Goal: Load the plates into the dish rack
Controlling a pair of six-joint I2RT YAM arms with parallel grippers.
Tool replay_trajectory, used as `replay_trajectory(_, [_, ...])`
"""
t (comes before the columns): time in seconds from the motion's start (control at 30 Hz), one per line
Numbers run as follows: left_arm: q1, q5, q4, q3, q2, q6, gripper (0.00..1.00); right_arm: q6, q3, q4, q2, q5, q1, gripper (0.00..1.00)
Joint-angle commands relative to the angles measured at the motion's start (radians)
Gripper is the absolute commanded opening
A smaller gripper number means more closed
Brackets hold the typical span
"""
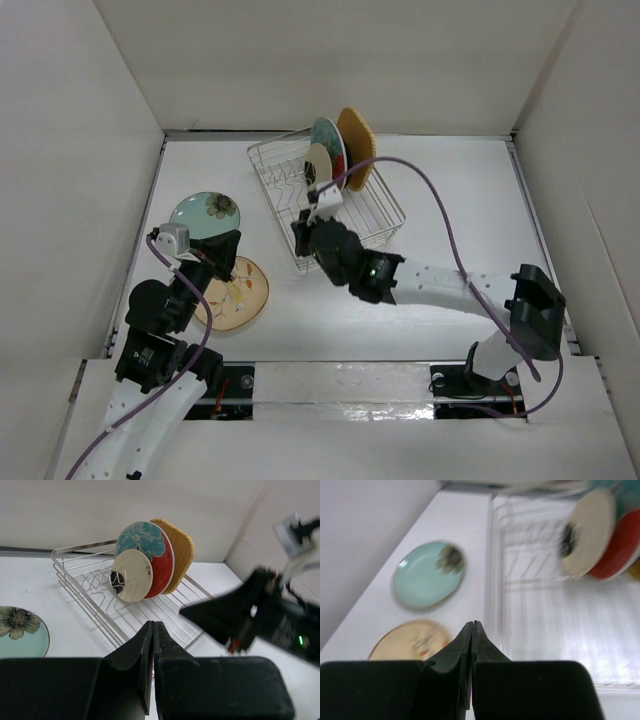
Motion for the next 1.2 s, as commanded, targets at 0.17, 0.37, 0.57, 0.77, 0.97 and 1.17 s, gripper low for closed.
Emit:
replay_trajectory(0.17, [0.004, 0.020, 0.044, 0.011, 0.006, 0.005, 0.00, 0.569, -0.257, 0.136, 0.035, -0.012, 0.260, 0.18])
replay_trajectory(0.37, [0.004, 0.005, 0.038, 0.011, -0.017, 0.002, 0.05, 0.892, -0.303, 0.212, 0.211, -0.038, 0.291, 0.72])
replay_trajectory(0.57, [0.004, 0.014, 0.040, 0.009, -0.031, 0.002, 0.10, 0.991, -0.202, 0.241, 0.377, -0.127, 0.258, 0.72])
replay_trajectory(0.77, [-0.017, 0.008, 0.038, 0.009, -0.048, 0.001, 0.10, 1.054, -0.086, 0.218, 0.507, -0.170, 0.199, 0.62])
replay_trajectory(0.97, [-0.017, 0.008, 0.038, 0.011, -0.057, 0.001, 0.10, 1.133, -0.067, 0.243, 0.587, -0.265, 0.169, 0.50])
replay_trajectory(1.17, [-0.017, 0.005, 0.038, 0.012, -0.053, 0.004, 0.10, 1.148, -0.096, 0.234, 0.589, -0.291, 0.159, 0.12])
